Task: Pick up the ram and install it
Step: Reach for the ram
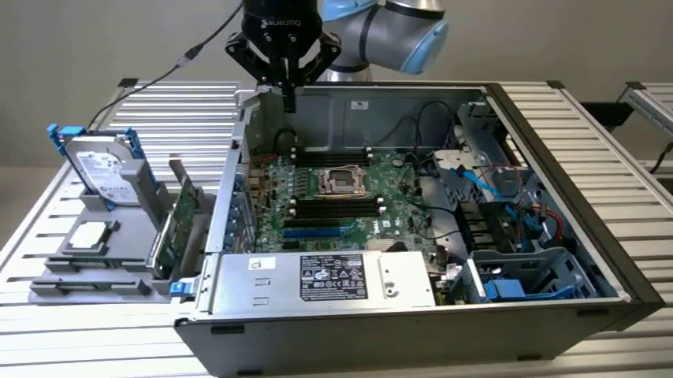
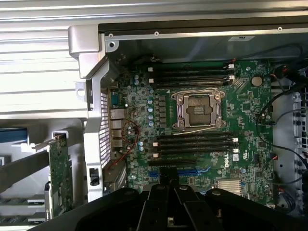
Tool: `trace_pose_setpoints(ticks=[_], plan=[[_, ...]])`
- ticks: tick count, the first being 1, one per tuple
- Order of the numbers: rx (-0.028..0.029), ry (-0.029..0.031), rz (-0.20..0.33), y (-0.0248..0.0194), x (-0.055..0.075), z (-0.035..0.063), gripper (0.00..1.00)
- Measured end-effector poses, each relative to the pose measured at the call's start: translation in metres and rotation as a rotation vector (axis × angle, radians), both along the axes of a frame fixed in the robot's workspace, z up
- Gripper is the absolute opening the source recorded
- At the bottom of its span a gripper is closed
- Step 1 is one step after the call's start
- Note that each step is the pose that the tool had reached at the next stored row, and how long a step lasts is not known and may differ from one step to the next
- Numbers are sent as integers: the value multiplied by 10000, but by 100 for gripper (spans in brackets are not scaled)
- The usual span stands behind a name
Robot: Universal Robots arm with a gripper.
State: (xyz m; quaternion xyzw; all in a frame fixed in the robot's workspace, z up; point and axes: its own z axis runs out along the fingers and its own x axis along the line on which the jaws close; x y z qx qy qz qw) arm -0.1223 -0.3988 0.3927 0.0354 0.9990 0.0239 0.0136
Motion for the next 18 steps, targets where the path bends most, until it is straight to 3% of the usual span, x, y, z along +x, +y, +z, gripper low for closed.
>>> trace_pose_setpoints(ticks=[12,18], plan=[[2,1,1,-4,-485,-9,11],[1,1,3,-34,-755,-13,11]])
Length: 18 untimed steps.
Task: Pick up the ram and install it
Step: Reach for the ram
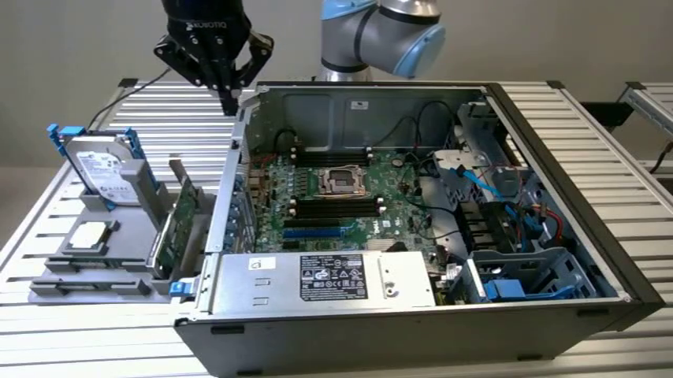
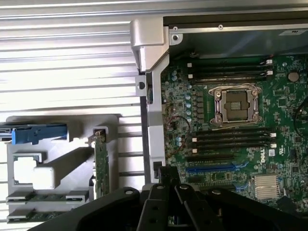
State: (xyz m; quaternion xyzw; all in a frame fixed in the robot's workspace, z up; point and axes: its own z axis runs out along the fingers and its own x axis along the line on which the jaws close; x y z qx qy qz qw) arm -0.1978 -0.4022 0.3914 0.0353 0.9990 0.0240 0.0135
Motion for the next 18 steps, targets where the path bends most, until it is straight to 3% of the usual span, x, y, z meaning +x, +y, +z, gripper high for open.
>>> trace_pose_setpoints(ticks=[6,18], plan=[[0,0,0,-66,-254,-6,11],[6,1,0,-267,-719,-25,11]])
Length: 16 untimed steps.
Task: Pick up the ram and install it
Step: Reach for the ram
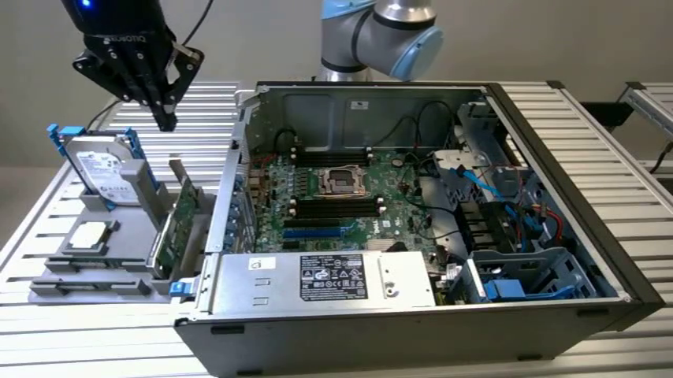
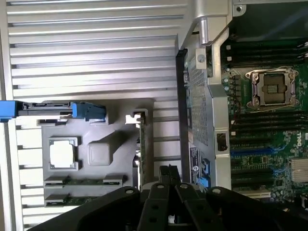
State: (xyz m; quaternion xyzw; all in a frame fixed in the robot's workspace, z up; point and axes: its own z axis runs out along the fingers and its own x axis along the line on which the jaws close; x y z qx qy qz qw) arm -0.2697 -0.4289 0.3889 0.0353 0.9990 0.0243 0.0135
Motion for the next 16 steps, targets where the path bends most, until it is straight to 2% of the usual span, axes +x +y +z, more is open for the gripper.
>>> trace_pose_setpoints(ticks=[5,8,16], plan=[[0,42,0,-48,-210,-19,11],[0,107,0,-76,-307,-38,11],[0,423,0,-171,-475,-103,11]])
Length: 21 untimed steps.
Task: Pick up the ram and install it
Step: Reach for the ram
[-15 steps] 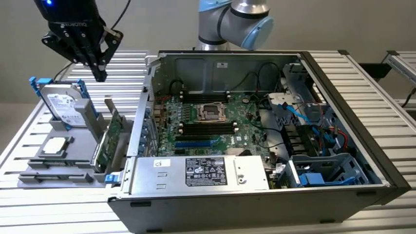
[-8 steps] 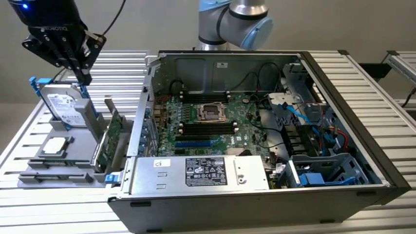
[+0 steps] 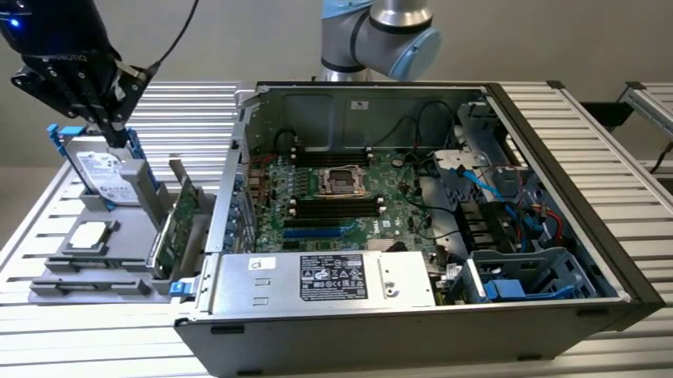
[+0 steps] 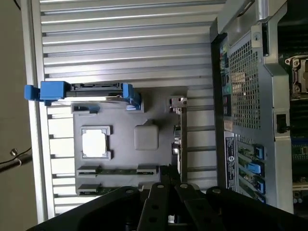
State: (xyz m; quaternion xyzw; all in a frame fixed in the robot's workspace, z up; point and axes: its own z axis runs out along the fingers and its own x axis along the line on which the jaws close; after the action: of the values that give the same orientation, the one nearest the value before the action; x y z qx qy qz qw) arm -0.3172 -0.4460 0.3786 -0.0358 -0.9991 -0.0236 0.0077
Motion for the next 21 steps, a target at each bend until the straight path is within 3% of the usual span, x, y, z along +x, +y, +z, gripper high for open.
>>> trace_pose_setpoints(ticks=[3,15,21], plan=[[-1,45,-1,-66,-77,-21,11],[0,89,0,-388,-388,-91,11],[1,231,1,-477,-517,-158,11]])
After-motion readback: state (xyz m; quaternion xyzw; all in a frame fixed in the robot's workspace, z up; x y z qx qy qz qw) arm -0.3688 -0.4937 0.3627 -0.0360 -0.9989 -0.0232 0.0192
